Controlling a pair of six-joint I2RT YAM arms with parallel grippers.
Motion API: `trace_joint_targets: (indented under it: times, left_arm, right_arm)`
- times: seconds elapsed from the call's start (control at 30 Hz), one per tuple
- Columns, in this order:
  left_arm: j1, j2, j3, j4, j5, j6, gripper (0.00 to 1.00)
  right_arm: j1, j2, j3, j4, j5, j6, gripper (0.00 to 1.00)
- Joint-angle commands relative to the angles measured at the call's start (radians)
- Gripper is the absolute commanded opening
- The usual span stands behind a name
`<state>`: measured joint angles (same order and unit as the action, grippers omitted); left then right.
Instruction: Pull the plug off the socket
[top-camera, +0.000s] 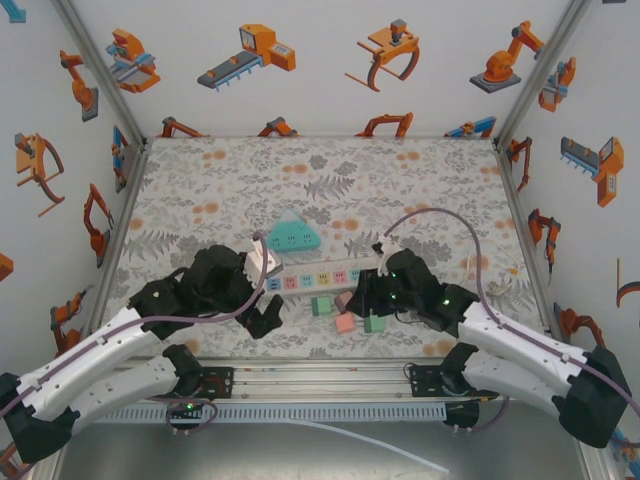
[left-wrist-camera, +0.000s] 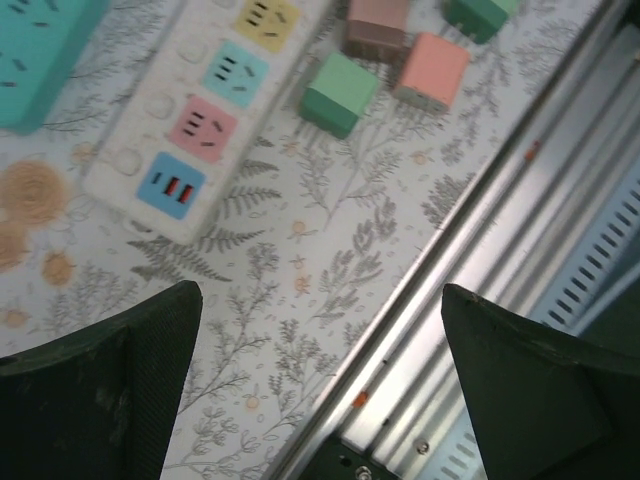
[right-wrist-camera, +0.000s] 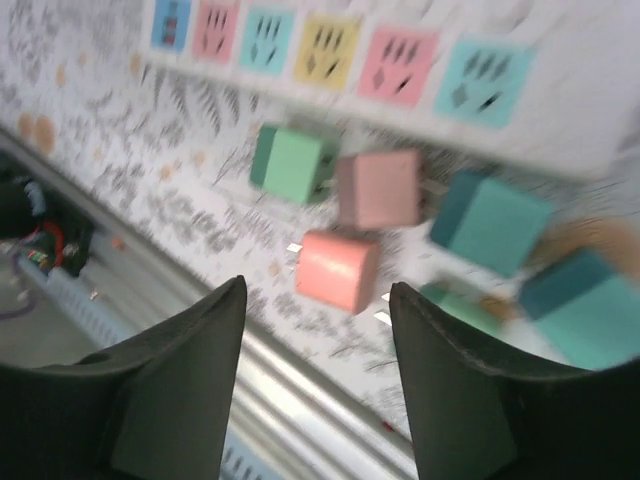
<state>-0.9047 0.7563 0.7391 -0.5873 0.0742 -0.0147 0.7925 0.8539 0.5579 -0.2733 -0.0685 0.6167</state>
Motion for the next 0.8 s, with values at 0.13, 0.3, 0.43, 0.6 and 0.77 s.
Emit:
trace_joint_targets:
  times: [0.13, 0.3, 0.43, 0.6, 0.77]
  left_arm:
    - [0.092, -0.096, -0.097, 0.156, -0.442, -0.075, 0.97]
    - [0.286, -0.154, -0.196, 0.245, -0.479, -0.093, 0.97]
    - [0.448, -0.137, -0.299, 0.421, -0.524, -0.073, 0.97]
    - [0.689, 0.023, -0.386, 0.632, -0.353, -0.006, 0.97]
    - [0.831, 0.249, -0.448, 0.978, -0.179, -0.041, 0.97]
  right_arm:
    - [-0.245, -0.088, 0.005, 0.006, 0.500, -0.240, 0.77]
    - [-0.544, -0.016, -0.053, 0.184, 0.467, -0.360, 0.87]
    - [-0.708, 0.131, -0.101, 0.381, 0.352, -0.439, 0.99]
    - [-0.795, 0.417, -0.196, 0.856, 0.232, -0.514, 0.99]
    - [-0.841, 0.668, -0.117, 1.038, 0.076, -0.544, 0.98]
